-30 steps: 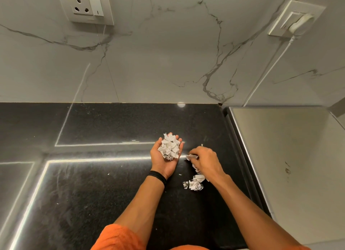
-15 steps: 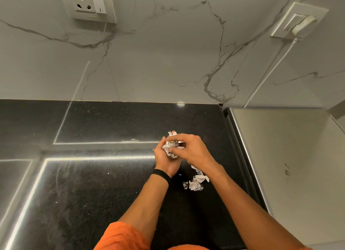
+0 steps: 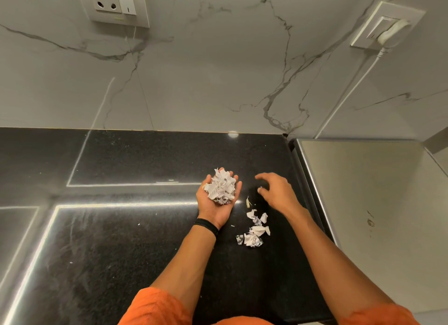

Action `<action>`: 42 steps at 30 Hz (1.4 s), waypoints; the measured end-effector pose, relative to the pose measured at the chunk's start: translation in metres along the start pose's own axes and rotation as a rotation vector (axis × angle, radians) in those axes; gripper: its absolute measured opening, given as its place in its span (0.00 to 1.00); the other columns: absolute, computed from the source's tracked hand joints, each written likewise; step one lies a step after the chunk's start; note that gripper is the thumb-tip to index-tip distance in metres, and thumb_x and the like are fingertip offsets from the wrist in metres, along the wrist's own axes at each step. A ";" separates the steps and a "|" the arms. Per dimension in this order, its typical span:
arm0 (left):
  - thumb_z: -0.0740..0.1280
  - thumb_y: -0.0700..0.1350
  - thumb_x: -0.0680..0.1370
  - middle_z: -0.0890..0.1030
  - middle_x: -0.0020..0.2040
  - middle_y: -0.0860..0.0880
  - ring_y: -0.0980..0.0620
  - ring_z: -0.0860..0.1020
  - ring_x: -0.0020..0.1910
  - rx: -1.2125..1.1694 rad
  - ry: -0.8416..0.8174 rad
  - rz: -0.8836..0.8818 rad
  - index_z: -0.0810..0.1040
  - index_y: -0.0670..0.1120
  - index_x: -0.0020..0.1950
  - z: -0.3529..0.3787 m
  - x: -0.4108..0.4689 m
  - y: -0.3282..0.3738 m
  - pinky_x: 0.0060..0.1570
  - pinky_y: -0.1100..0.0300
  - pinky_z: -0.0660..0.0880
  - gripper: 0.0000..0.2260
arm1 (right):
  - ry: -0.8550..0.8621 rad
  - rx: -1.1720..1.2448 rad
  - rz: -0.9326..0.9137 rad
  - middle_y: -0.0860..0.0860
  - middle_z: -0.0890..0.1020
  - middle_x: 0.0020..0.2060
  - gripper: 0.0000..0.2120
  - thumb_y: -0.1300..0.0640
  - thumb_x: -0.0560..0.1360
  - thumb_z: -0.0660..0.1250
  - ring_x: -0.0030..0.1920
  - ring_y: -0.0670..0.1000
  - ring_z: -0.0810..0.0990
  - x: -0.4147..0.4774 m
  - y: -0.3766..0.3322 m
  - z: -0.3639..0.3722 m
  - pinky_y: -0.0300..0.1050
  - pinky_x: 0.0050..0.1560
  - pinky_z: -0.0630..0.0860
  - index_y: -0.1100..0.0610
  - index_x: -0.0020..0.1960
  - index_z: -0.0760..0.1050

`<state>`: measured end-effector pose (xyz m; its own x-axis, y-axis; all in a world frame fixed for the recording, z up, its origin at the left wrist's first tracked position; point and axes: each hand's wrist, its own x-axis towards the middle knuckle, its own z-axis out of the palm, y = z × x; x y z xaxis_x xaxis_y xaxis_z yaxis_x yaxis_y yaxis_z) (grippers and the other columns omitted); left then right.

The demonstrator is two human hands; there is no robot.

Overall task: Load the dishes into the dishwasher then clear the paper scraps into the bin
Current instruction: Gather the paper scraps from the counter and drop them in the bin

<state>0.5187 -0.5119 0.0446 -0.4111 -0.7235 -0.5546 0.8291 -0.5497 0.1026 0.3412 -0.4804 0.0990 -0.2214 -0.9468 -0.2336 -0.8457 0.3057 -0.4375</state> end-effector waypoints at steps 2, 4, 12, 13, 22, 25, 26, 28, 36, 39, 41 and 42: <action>0.61 0.52 0.82 0.79 0.68 0.38 0.39 0.76 0.68 0.008 0.005 -0.006 0.77 0.43 0.71 -0.001 0.001 0.001 0.71 0.41 0.69 0.21 | -0.052 -0.085 0.033 0.52 0.74 0.71 0.24 0.57 0.79 0.70 0.70 0.53 0.73 0.000 0.012 0.013 0.50 0.69 0.71 0.51 0.74 0.71; 0.60 0.52 0.82 0.79 0.67 0.38 0.39 0.76 0.68 0.010 0.005 -0.003 0.76 0.43 0.71 -0.001 0.000 0.001 0.71 0.41 0.70 0.21 | -0.034 -0.103 0.020 0.52 0.73 0.71 0.26 0.55 0.79 0.70 0.72 0.54 0.71 -0.001 0.017 0.025 0.50 0.71 0.69 0.53 0.75 0.70; 0.60 0.53 0.83 0.78 0.69 0.39 0.40 0.76 0.69 -0.002 0.009 0.011 0.76 0.44 0.72 -0.005 0.002 0.005 0.71 0.42 0.70 0.22 | 0.024 -0.177 -0.217 0.50 0.78 0.62 0.21 0.49 0.79 0.70 0.63 0.50 0.74 -0.023 0.004 0.051 0.44 0.65 0.71 0.54 0.70 0.75; 0.60 0.53 0.83 0.78 0.68 0.39 0.40 0.76 0.68 -0.007 0.013 0.010 0.76 0.43 0.72 -0.004 0.003 0.005 0.70 0.42 0.70 0.22 | 0.027 -0.193 -0.248 0.49 0.78 0.61 0.19 0.50 0.79 0.69 0.62 0.49 0.75 -0.026 0.003 0.055 0.44 0.64 0.72 0.54 0.69 0.76; 0.60 0.53 0.83 0.78 0.68 0.38 0.39 0.75 0.69 0.004 0.009 0.003 0.77 0.42 0.70 -0.003 0.000 0.001 0.71 0.42 0.70 0.21 | 0.018 -0.220 -0.312 0.48 0.81 0.52 0.09 0.60 0.78 0.68 0.55 0.49 0.79 -0.027 0.000 0.058 0.47 0.58 0.76 0.53 0.56 0.82; 0.60 0.53 0.83 0.78 0.68 0.38 0.39 0.75 0.69 0.041 0.013 -0.002 0.77 0.42 0.70 -0.005 -0.001 0.001 0.71 0.42 0.69 0.21 | 0.107 0.203 -0.059 0.43 0.85 0.47 0.08 0.59 0.76 0.73 0.49 0.41 0.82 -0.024 -0.008 0.046 0.41 0.55 0.80 0.50 0.52 0.85; 0.60 0.53 0.83 0.78 0.68 0.38 0.39 0.75 0.69 0.056 0.014 0.004 0.77 0.42 0.70 -0.006 -0.002 0.002 0.71 0.42 0.69 0.21 | 0.158 0.360 -0.021 0.42 0.85 0.46 0.07 0.59 0.75 0.74 0.47 0.39 0.83 -0.022 -0.014 0.039 0.38 0.54 0.80 0.49 0.51 0.85; 0.61 0.53 0.82 0.78 0.68 0.38 0.39 0.76 0.68 0.070 0.010 0.005 0.77 0.42 0.70 -0.008 -0.002 0.003 0.72 0.43 0.69 0.21 | 0.193 0.554 -0.056 0.42 0.86 0.45 0.07 0.61 0.75 0.75 0.48 0.38 0.83 -0.019 -0.027 0.022 0.35 0.53 0.79 0.50 0.51 0.85; 0.60 0.54 0.81 0.77 0.66 0.40 0.43 0.77 0.61 0.156 -0.004 -0.009 0.75 0.44 0.72 -0.007 -0.005 -0.006 0.74 0.47 0.62 0.23 | 0.028 0.547 -0.164 0.43 0.86 0.44 0.10 0.63 0.75 0.74 0.48 0.39 0.84 -0.016 -0.062 0.005 0.36 0.52 0.81 0.49 0.50 0.85; 0.59 0.54 0.82 0.77 0.69 0.38 0.41 0.73 0.70 0.142 -0.011 -0.015 0.76 0.44 0.71 -0.007 -0.006 -0.006 0.76 0.44 0.61 0.22 | 0.076 0.526 -0.152 0.43 0.85 0.43 0.07 0.60 0.74 0.76 0.46 0.38 0.83 -0.016 -0.061 0.005 0.35 0.49 0.80 0.49 0.48 0.84; 0.59 0.54 0.82 0.77 0.69 0.37 0.39 0.72 0.72 0.124 -0.007 -0.018 0.75 0.44 0.72 -0.007 -0.008 -0.006 0.76 0.43 0.63 0.22 | 0.091 0.514 -0.127 0.43 0.85 0.43 0.06 0.59 0.74 0.76 0.46 0.38 0.83 -0.016 -0.057 0.003 0.35 0.48 0.79 0.49 0.47 0.83; 0.59 0.54 0.83 0.77 0.69 0.37 0.39 0.73 0.71 0.117 0.001 -0.017 0.75 0.44 0.72 -0.007 -0.008 -0.006 0.75 0.43 0.65 0.22 | 0.096 0.510 -0.117 0.42 0.85 0.43 0.06 0.58 0.74 0.76 0.46 0.38 0.82 -0.016 -0.053 0.002 0.35 0.48 0.79 0.48 0.48 0.83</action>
<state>0.5194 -0.4998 0.0428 -0.4242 -0.7132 -0.5581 0.7722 -0.6068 0.1885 0.3903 -0.4815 0.1241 -0.2036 -0.9751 -0.0880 -0.5293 0.1853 -0.8280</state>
